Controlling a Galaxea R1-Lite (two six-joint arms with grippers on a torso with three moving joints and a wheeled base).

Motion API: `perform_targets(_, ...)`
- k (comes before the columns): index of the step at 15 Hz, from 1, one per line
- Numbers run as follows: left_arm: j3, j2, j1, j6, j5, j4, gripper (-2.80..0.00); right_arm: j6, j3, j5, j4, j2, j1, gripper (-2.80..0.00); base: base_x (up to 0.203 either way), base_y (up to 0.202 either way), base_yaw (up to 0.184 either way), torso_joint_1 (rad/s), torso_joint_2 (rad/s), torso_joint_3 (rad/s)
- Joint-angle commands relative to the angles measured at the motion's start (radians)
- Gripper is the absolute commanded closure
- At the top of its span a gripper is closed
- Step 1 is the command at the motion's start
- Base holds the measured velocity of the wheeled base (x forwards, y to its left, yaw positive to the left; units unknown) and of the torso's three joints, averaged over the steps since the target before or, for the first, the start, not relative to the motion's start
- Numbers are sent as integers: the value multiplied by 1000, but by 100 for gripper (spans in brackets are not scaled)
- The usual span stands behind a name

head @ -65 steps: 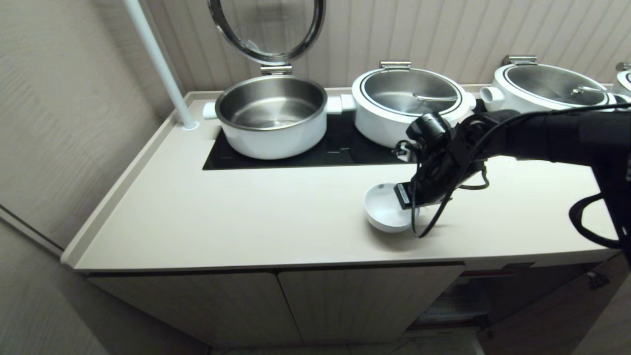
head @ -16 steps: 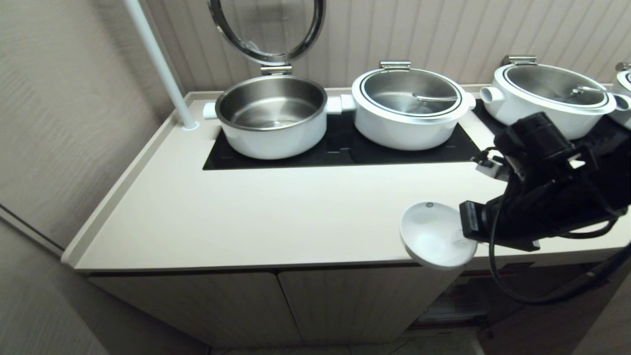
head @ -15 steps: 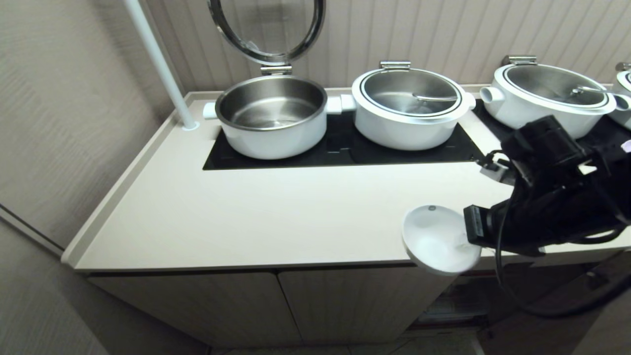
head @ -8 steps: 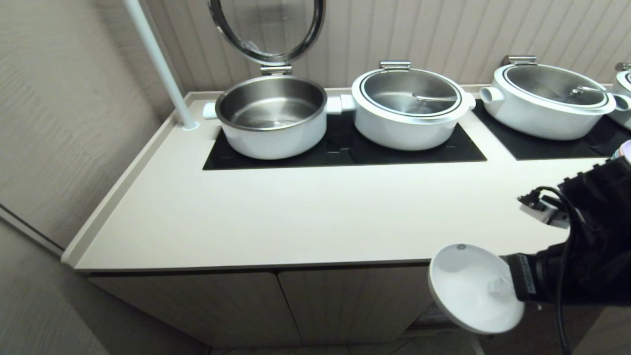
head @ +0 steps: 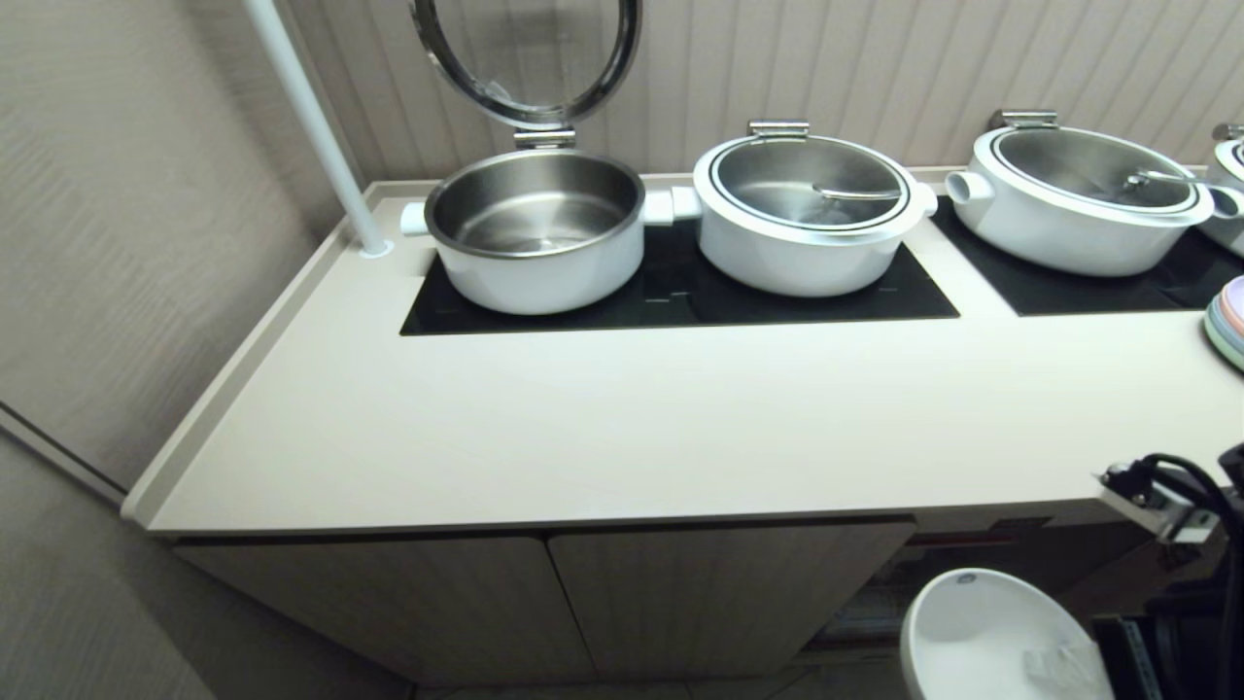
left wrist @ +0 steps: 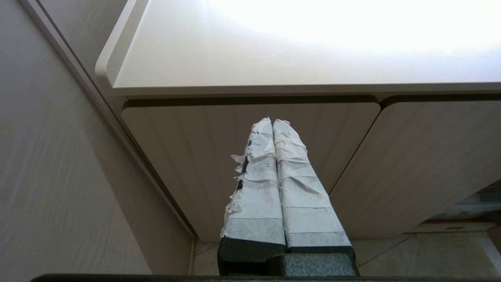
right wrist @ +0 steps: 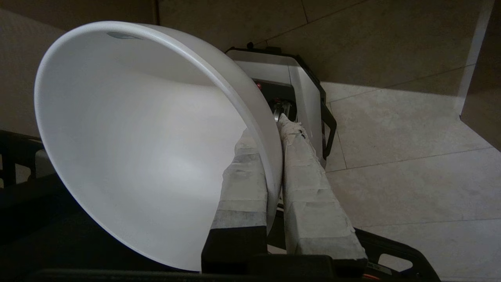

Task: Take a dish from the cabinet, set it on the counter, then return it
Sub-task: Put it back into the cabinet

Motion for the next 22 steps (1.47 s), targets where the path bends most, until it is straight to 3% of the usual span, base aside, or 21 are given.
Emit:
perform_targets(1,0,0,0,0,0,-1,0,0,40,1,3,-56,9,0,0,0,0,0,0,0)
perform_targets(6,0,0,0,0,0,-1,0,1,107,-1,4,-121,62,0,0,0,0,0,0,0)
perform_targets(22,0,0,0,0,0,-1,0,25,176,-5,32,-170,61,0,0,0,0,0,0,0)
